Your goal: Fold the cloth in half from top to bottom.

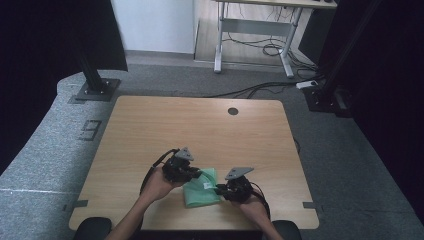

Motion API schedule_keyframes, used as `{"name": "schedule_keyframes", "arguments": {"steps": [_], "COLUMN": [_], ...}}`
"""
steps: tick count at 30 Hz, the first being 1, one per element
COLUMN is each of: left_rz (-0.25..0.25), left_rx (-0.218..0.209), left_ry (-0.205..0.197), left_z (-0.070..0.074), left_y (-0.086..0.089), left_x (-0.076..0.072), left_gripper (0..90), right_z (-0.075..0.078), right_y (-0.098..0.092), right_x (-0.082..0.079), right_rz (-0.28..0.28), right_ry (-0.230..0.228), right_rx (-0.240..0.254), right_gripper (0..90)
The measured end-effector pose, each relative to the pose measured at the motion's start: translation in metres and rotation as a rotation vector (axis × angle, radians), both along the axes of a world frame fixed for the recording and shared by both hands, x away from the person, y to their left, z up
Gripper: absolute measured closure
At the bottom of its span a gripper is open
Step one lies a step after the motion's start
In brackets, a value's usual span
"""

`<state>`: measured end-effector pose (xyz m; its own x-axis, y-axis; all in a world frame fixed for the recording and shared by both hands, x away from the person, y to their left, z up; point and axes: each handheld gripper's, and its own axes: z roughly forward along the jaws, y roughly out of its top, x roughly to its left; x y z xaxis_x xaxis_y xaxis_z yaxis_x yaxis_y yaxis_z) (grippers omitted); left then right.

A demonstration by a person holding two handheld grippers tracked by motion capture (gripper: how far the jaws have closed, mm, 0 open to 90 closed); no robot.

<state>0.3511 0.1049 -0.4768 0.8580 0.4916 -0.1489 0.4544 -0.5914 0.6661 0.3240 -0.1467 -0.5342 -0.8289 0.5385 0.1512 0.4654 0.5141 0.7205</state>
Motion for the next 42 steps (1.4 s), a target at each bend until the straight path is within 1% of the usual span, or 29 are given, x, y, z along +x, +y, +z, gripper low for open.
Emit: {"name": "schedule_keyframes", "arguments": {"steps": [3, 6, 8, 9, 12, 14, 15, 16, 18, 19, 20, 22, 24, 25, 28, 29, 30, 32, 33, 34, 35, 37, 39, 42], "left_rz": [0.000, 0.008, 0.004, 0.000, -0.001, 0.006, 0.004, 0.005, 0.005, 0.008, 0.005, 0.012, 0.045, 0.060, 0.112, 0.142, 0.156, 0.179, 0.193, 0.197, 0.199, 0.206, 0.217, 0.240], "left_rx": [-0.003, -0.008, -0.003, 0.006, 0.010, 0.001, -0.002, -0.006, -0.008, -0.020, -0.026, -0.033, -0.040, -0.045, -0.066, -0.075, -0.078, -0.069, -0.047, -0.036, -0.013, 0.028, 0.054, 0.074], "left_ry": [0.000, 0.012, 0.016, 0.019, 0.030, 0.037, 0.035, 0.031, 0.015, 0.009, 0.002, -0.010, -0.032, -0.042, -0.053, -0.054, -0.053, -0.052, -0.051, -0.049, -0.037, -0.021, -0.008, -0.005], "left_z": [-0.005, -0.013, -0.019, -0.023, -0.033, -0.038, -0.038, -0.038, -0.035, -0.030, -0.027, -0.021, -0.013, -0.011, -0.006, -0.007, -0.008, -0.012, -0.017, -0.020, -0.026, -0.036, -0.044, -0.053], "left_y": [0.008, 0.015, 0.016, 0.017, 0.018, 0.020, 0.021, 0.022, 0.027, 0.030, 0.033, 0.036, 0.040, 0.041, 0.042, 0.041, 0.039, 0.035, 0.032, 0.030, 0.027, 0.024, 0.023, 0.024], "left_x": [-0.011, -0.022, -0.029, -0.033, -0.042, -0.048, -0.049, -0.051, -0.054, -0.056, -0.056, -0.056, -0.051, -0.048, -0.034, -0.027, -0.024, -0.017, -0.014, -0.013, -0.014, -0.020, -0.028, -0.037], "left_gripper": [78.9, 77.2, 75.4, 74.6, 71.3, 67.0, 62.2, 59.4, 50.1, 46.9, 40.3, 35.5, 29.4, 28.6, 25.1, 24.3, 23.1, 21.3, 20.3, 18.6, 17.6, 16.4, 14.6, 14.1], "right_z": [0.000, 0.001, 0.001, 0.001, 0.000, -0.001, 0.000, 0.000, 0.002, 0.004, 0.007, 0.010, 0.013, 0.015, 0.017, 0.017, 0.017, 0.017, 0.017, 0.016, 0.015, 0.011, 0.006, -0.004], "right_y": [-0.001, -0.004, -0.006, -0.006, -0.008, -0.010, -0.011, -0.012, -0.017, -0.019, -0.024, -0.029, -0.033, -0.033, -0.026, -0.023, -0.017, -0.009, -0.005, 0.000, 0.003, 0.010, 0.014, 0.015], "right_x": [-0.002, -0.005, -0.006, -0.007, -0.010, -0.012, -0.013, -0.014, -0.014, -0.015, -0.015, -0.014, -0.011, -0.008, -0.001, 0.002, 0.007, 0.015, 0.018, 0.022, 0.024, 0.028, 0.026, 0.019], "right_rz": [-0.006, -0.004, -0.005, -0.007, -0.007, -0.004, -0.009, -0.012, -0.019, -0.023, -0.033, -0.042, -0.058, -0.065, -0.084, -0.090, -0.101, -0.116, -0.120, -0.127, -0.131, -0.130, -0.110, -0.092], "right_ry": [0.002, 0.002, 0.005, 0.011, 0.017, 0.022, 0.022, 0.017, 0.014, 0.010, 0.005, 0.001, -0.001, -0.001, -0.011, -0.017, -0.023, -0.031, -0.035, -0.039, -0.041, -0.038, -0.025, -0.019], "right_rx": [0.005, 0.008, 0.012, 0.014, 0.013, 0.010, 0.006, 0.005, 0.007, 0.012, 0.022, 0.032, 0.041, 0.038, 0.024, 0.020, 0.016, 0.008, 0.006, -0.002, -0.007, -0.014, -0.033, -0.078], "right_gripper": [74.7, 74.2, 73.7, 73.3, 71.6, 69.8, 66.8, 65.4, 60.6, 58.5, 55.4, 51.8, 47.2, 44.9, 39.8, 37.9, 36.1, 33.7, 32.4, 30.6, 29.7, 27.8, 26.4, 25.1]}}
